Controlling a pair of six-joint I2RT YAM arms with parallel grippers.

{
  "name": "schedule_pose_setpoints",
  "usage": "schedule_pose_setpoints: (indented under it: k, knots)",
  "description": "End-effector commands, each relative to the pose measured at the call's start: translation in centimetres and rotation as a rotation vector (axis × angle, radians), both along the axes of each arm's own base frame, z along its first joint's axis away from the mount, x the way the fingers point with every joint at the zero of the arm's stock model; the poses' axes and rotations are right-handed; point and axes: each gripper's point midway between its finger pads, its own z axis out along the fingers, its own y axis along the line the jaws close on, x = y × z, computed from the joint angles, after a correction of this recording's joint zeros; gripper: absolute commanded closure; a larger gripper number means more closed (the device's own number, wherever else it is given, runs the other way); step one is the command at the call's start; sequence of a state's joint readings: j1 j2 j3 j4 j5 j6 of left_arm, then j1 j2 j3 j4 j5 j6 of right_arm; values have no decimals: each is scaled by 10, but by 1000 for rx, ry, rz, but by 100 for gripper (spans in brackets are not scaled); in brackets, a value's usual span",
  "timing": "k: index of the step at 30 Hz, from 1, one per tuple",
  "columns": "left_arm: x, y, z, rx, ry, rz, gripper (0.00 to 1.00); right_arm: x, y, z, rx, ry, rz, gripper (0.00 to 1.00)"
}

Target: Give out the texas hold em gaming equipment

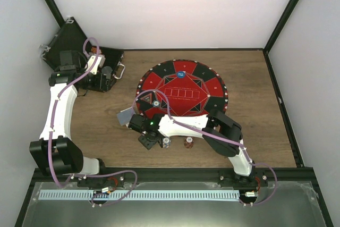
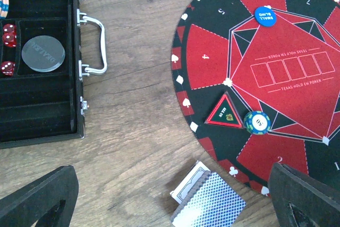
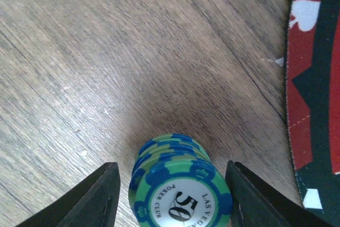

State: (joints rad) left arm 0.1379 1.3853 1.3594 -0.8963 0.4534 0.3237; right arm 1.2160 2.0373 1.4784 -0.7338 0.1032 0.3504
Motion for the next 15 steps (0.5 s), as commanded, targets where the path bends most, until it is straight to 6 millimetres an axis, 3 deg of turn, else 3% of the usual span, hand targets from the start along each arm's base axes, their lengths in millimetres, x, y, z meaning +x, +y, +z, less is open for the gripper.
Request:
schedule_pose_setpoints:
  k: [1,15]
  knots:
    - [-1,0,14,3,-39,-11,0,3,2,3,2,-19,0,46]
    - [-2,0,13,1,-35,-11,0,8,5,21,16,-44,-4,66]
